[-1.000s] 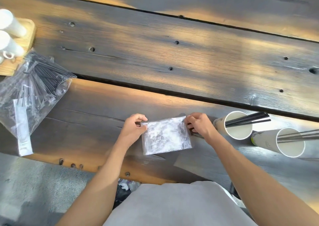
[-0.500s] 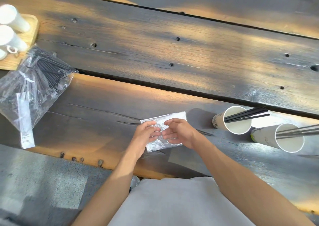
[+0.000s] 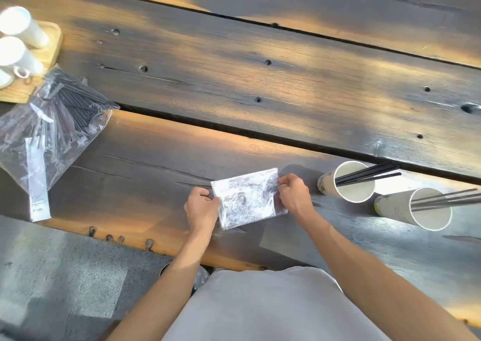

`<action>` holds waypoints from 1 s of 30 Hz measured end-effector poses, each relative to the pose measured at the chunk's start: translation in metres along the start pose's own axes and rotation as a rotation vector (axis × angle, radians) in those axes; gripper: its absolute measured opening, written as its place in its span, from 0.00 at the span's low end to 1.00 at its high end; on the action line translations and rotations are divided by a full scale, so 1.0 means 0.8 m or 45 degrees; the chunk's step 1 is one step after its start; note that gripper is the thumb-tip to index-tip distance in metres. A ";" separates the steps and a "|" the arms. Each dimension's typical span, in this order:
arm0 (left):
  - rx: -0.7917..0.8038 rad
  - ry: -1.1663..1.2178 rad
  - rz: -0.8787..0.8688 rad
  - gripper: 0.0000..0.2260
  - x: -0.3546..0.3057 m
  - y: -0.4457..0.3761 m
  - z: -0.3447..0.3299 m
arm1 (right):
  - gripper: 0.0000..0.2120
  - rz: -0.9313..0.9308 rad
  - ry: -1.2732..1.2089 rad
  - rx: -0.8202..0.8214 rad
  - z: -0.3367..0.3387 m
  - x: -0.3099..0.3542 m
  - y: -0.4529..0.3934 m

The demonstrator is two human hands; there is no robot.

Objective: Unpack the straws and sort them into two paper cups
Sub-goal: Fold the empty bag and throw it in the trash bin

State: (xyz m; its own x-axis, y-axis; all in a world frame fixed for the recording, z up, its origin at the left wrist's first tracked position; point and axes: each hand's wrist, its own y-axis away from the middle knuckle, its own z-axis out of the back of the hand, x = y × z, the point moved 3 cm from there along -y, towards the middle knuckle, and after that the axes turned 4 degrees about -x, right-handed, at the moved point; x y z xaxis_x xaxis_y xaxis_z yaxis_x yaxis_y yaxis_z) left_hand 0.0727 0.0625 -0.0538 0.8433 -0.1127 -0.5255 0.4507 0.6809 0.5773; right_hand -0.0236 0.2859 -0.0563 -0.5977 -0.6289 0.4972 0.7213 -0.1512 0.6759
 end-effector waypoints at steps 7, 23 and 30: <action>0.057 -0.138 0.030 0.09 -0.001 0.011 -0.014 | 0.14 0.081 0.217 -0.063 0.001 -0.002 0.007; 0.427 0.716 0.284 0.05 0.030 0.023 0.003 | 0.08 0.030 0.028 0.052 0.009 -0.008 0.024; 0.255 0.922 0.245 0.08 0.078 0.074 0.019 | 0.07 -0.044 -0.194 0.590 0.009 -0.033 0.062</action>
State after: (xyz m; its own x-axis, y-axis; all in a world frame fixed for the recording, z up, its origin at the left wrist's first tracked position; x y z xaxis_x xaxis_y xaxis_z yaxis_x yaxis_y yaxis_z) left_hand 0.1566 0.0850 -0.0432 0.5414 0.5423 -0.6425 0.4181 0.4893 0.7654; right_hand 0.0251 0.3004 -0.0318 -0.6877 -0.5057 0.5209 0.4895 0.2069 0.8471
